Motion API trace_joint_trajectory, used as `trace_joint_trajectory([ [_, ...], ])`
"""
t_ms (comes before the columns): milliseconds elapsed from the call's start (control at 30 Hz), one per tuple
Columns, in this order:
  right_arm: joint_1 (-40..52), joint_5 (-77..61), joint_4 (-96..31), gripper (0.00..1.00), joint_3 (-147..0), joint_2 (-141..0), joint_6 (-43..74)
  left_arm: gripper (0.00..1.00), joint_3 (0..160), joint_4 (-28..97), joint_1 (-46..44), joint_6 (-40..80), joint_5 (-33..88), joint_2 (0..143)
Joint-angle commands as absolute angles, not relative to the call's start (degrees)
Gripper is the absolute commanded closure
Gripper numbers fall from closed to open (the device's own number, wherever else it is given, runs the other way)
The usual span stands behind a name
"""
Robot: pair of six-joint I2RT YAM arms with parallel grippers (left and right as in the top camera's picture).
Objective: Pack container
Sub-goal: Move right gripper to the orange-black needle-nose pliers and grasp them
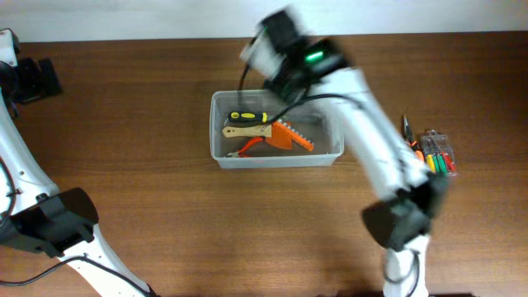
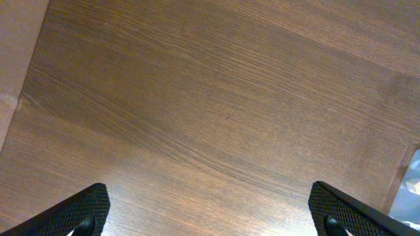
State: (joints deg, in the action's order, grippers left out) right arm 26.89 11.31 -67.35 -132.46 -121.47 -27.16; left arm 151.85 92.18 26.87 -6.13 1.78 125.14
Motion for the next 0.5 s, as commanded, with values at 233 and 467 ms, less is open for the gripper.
trace_joint_trajectory([
  [233, 2.3, 4.2, -83.6, 0.34, -139.6, -110.1, -8.5, 0.01, 151.6, 92.2, 27.1, -5.4, 2.6, 125.6],
  [467, -9.9, -5.8, -87.0, 0.49, -125.6, -113.2, -5.3, 0.01, 151.6, 92.2, 27.1, -5.4, 2.6, 125.6],
])
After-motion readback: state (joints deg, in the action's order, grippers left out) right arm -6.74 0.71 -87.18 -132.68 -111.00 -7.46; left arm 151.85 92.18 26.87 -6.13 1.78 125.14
